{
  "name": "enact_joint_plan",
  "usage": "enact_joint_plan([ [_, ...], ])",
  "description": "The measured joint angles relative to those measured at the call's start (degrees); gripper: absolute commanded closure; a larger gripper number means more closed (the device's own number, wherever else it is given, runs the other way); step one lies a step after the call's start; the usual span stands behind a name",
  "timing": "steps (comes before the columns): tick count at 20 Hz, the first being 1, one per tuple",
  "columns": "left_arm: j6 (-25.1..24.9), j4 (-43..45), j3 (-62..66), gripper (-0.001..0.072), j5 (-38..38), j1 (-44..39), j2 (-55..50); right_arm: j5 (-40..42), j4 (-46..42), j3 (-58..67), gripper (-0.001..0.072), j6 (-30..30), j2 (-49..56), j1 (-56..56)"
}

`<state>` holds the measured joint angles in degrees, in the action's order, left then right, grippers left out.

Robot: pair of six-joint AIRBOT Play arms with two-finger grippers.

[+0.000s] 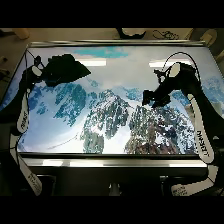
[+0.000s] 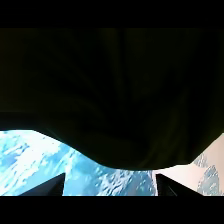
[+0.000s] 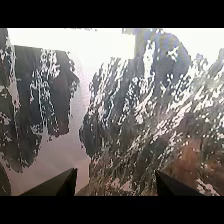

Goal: Fold the shirts.

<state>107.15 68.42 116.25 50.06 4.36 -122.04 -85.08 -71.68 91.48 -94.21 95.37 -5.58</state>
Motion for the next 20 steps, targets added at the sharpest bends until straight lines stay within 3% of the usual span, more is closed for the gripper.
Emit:
enact_joint_plan([
  [2, 0.0, -1.95, 0.02, 0.0017, -2.38, -0.33, -1.33, 0.26, 0.35, 0.0, 0.0219, 0.0, -0.15, 0.0],
  [5, 0.0, -5.33, 0.04, 0.0391, -5.49, -0.39, -3.1, 0.59, 0.59, 0.0, 0.0219, 0.02, -0.39, 0.0],
  [6, 0.0, -6.03, 0.04, 0.0584, -6.05, -0.44, -3.56, 0.68, 0.68, 0.0, 0.0219, 0.0, -0.55, 0.0],
  [7, 0.0, -6.71, 0.04, 0.0673, -6.36, -0.46, -3.93, 0.66, 0.7, 0.0, 0.0219, 0.0, -0.76, 0.0],
  [10, -1.81, -7.63, 0.07, 0.0675, -6.88, -0.5, -3.61, 0.94, 0.68, 0.0, 0.0219, 0.0, -2.03, 0.0],
  [13, -8.66, -8.04, 0.09, 0.0675, -7.19, -1.01, 1.53, 2.25, 0.22, 0.0, 0.0219, 0.04, -4.28, 0.0],
  [17, -21.75, -8.09, 0.09, 0.0675, -2.51, -4.11, 16.65, 6.34, -2.08, 0.96, 0.0219, 0.9, -10.14, 0.0],
  [20, -27.1, -5.49, -0.94, 0.0675, 2.78, -9.2, 30.56, 9.16, -4.33, 3.87, 0.0212, 1.27, -18.27, 0.0],
])
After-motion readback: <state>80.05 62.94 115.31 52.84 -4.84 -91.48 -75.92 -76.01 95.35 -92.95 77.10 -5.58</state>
